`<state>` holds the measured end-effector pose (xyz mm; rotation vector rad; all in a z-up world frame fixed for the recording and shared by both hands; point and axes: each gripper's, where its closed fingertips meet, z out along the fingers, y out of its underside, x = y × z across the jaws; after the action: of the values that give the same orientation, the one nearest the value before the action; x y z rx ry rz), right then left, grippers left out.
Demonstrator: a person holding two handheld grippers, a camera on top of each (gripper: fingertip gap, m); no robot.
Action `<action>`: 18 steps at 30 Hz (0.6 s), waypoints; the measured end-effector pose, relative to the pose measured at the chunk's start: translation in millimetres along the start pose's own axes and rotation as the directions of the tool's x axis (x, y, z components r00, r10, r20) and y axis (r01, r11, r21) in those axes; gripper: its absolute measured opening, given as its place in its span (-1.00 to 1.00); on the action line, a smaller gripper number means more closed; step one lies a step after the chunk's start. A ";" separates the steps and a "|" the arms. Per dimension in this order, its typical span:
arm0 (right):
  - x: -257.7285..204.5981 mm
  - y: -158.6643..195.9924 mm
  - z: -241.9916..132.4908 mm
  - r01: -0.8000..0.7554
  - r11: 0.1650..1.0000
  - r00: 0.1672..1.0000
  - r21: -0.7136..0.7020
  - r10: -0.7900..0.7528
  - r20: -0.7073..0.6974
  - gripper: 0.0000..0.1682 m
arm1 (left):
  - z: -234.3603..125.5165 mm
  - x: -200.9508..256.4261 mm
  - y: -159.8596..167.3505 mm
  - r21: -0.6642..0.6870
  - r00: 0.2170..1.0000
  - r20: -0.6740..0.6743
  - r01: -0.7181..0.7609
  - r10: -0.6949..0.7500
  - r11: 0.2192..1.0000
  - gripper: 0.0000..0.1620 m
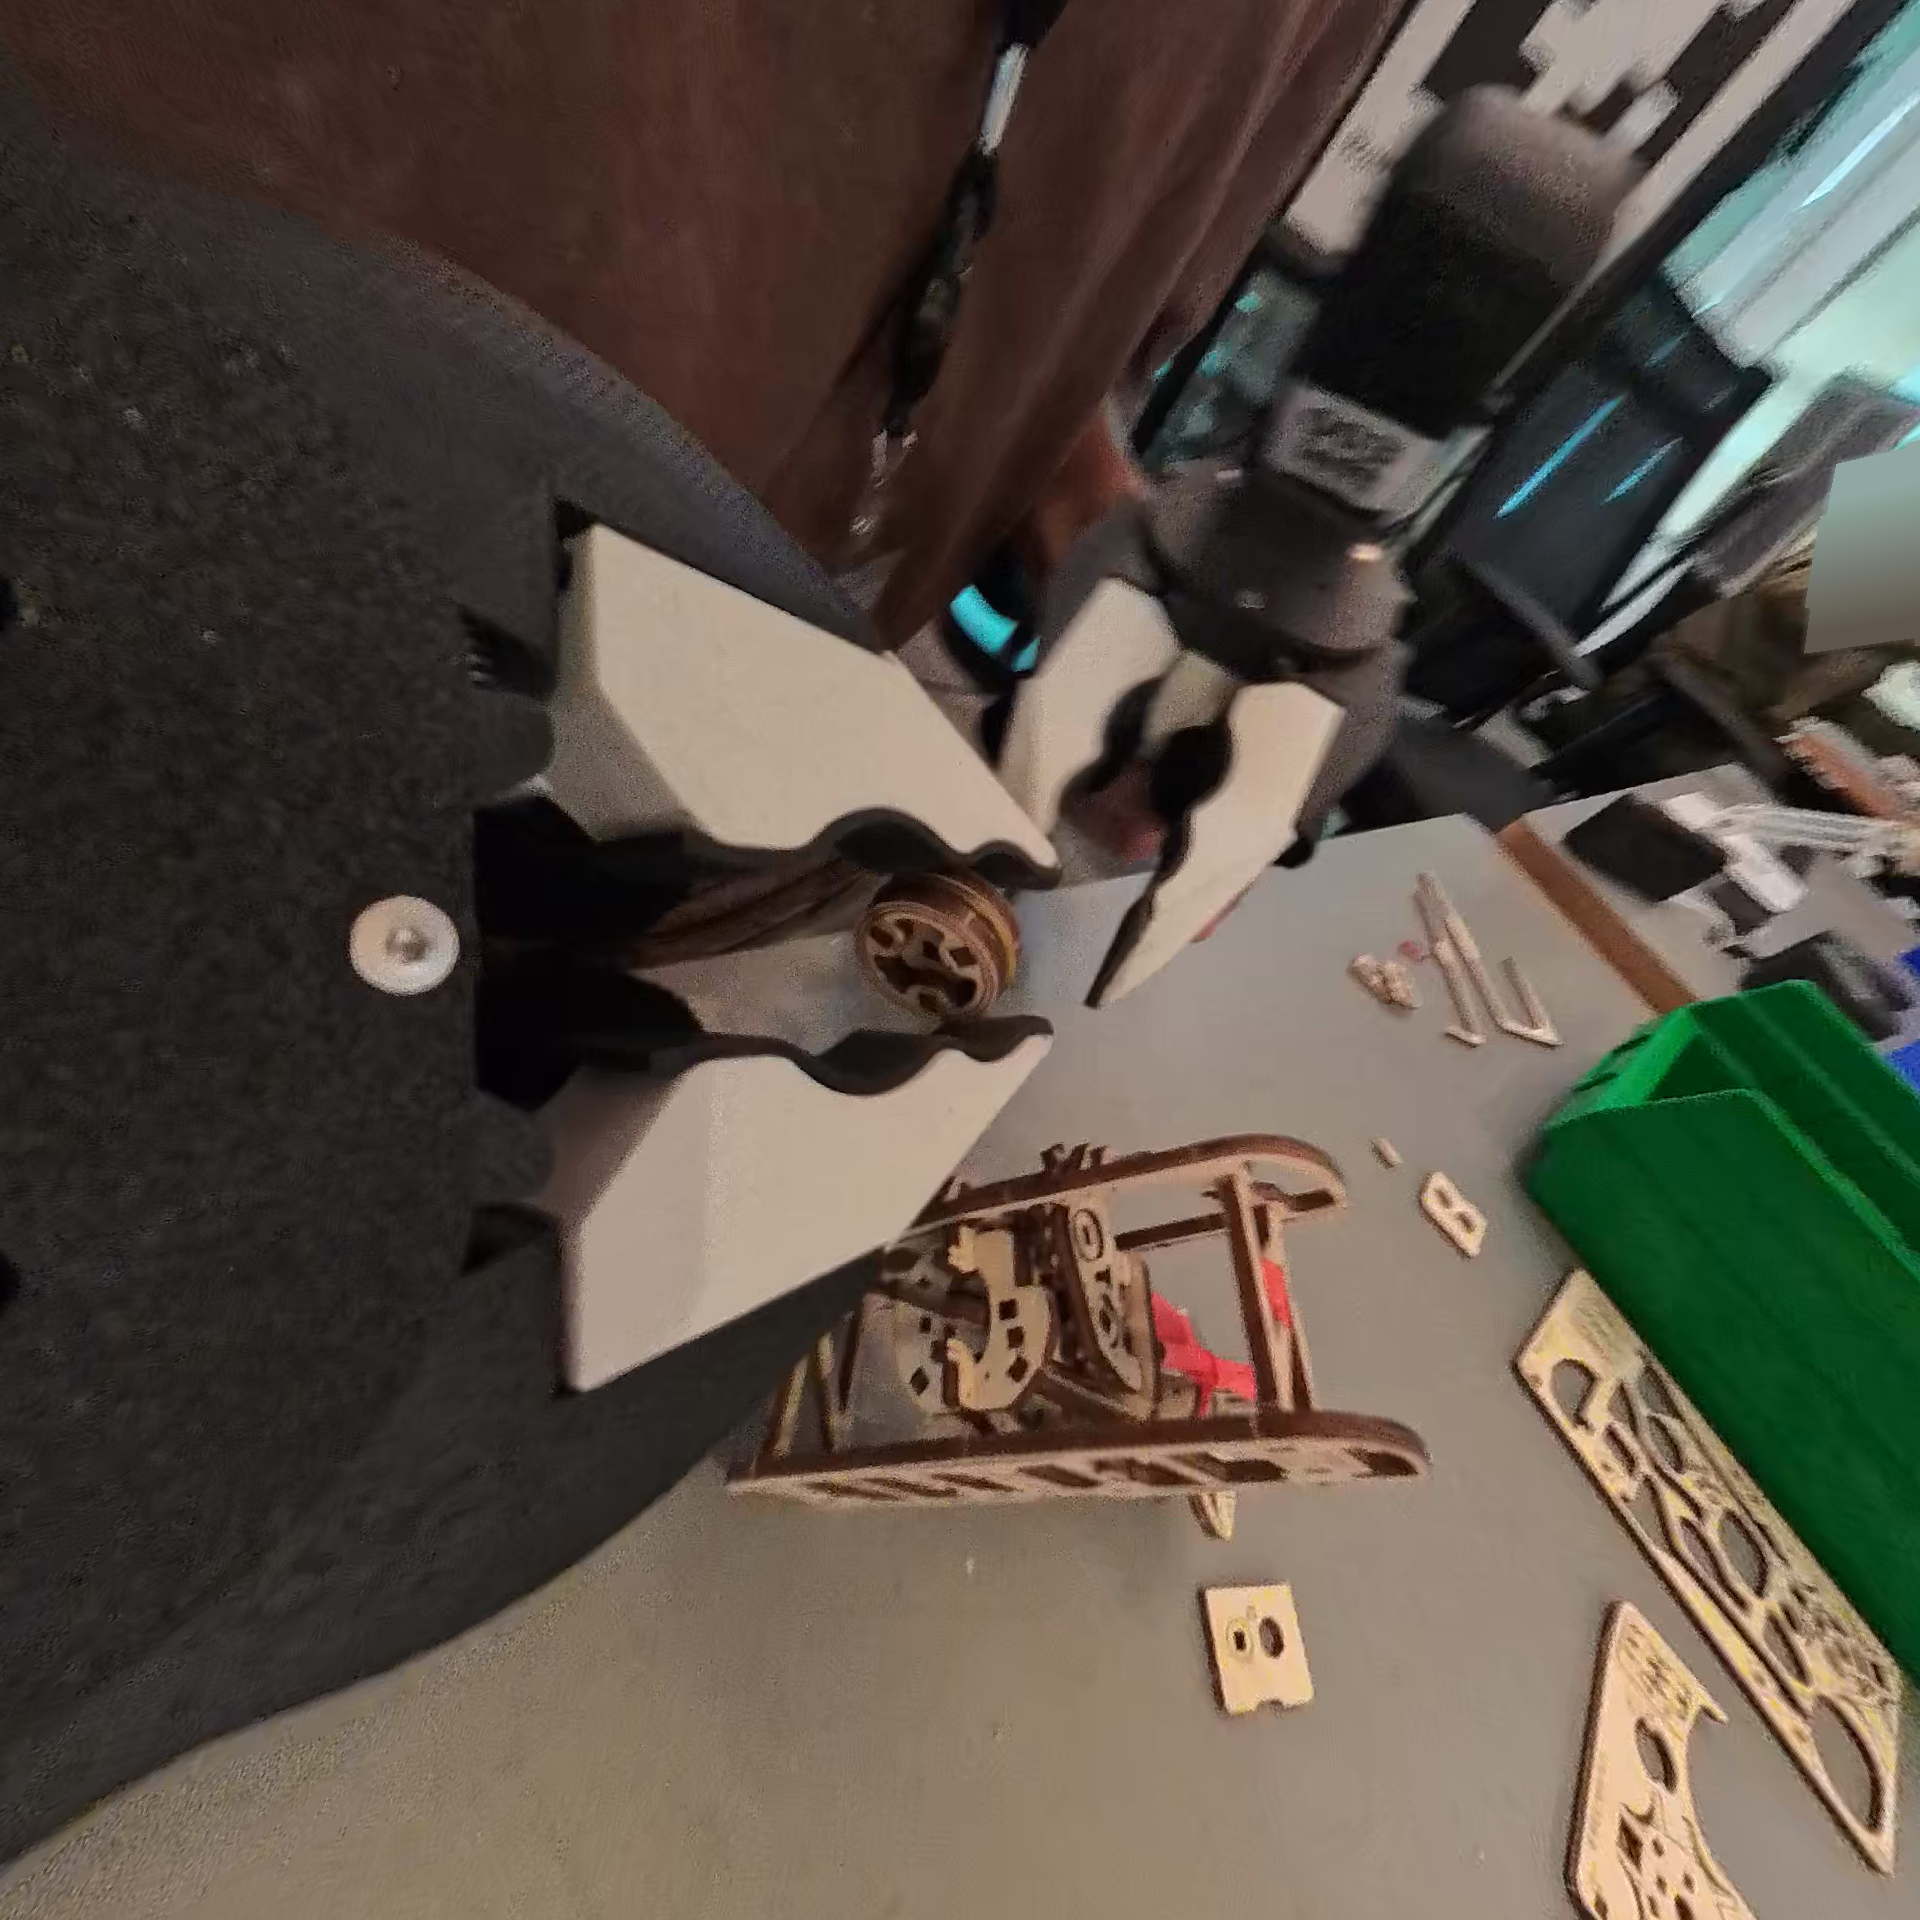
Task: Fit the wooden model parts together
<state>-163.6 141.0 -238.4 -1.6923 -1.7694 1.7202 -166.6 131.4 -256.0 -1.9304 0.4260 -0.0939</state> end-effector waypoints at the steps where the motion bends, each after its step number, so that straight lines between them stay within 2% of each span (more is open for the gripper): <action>1: -0.3 -6.0 1.1 -0.038 0.998 0.999 0.044 0.038 0.000 -0.71 | 0.5 0.8 -9.7 0.027 0.997 0.044 -0.070 0.069 0.997 -0.70; 2: -2.5 -9.9 3.3 -0.086 0.993 0.996 0.076 0.085 0.019 -0.72 | 0.0 0.6 -20.0 0.052 0.987 0.097 -0.131 0.126 0.990 -0.63; 4: -15.1 -15.2 8.6 -0.250 0.963 0.961 0.101 0.233 0.150 -0.73 | 0.1 8.2 -34.9 0.085 0.968 0.133 -0.226 0.214 0.970 -0.50; 6: -27.6 -18.9 11.8 -0.384 0.920 0.894 0.085 0.347 0.285 -0.73 | 2.1 11.2 -39.5 0.078 0.952 0.150 -0.280 0.267 0.957 -0.44; 8: -30.2 -18.7 14.6 -0.444 0.894 0.856 0.066 0.401 0.324 -0.73 | 2.8 9.1 -39.5 0.057 0.939 0.162 -0.315 0.302 0.947 -0.44; 11: -36.6 -9.0 20.8 -0.419 0.908 0.864 0.002 0.397 0.310 -0.71 | 0.7 8.6 -43.9 0.068 0.933 0.155 -0.339 0.325 0.938 -0.51; 15: -41.7 -5.2 20.5 -0.368 0.929 0.878 -0.032 0.359 0.316 -0.71 | -0.3 15.3 -41.4 0.061 0.947 0.080 -0.317 0.312 0.946 -0.68; 18: -36.2 -7.6 11.2 -0.322 0.947 0.900 0.002 0.306 0.310 -0.54 | -2.6 4.8 -37.1 0.038 0.955 0.090 -0.287 0.282 0.957 -0.72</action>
<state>-163.5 109.5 -216.1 -1.8556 -1.6077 2.2557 -153.5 139.8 -221.9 -1.7963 0.6345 0.1626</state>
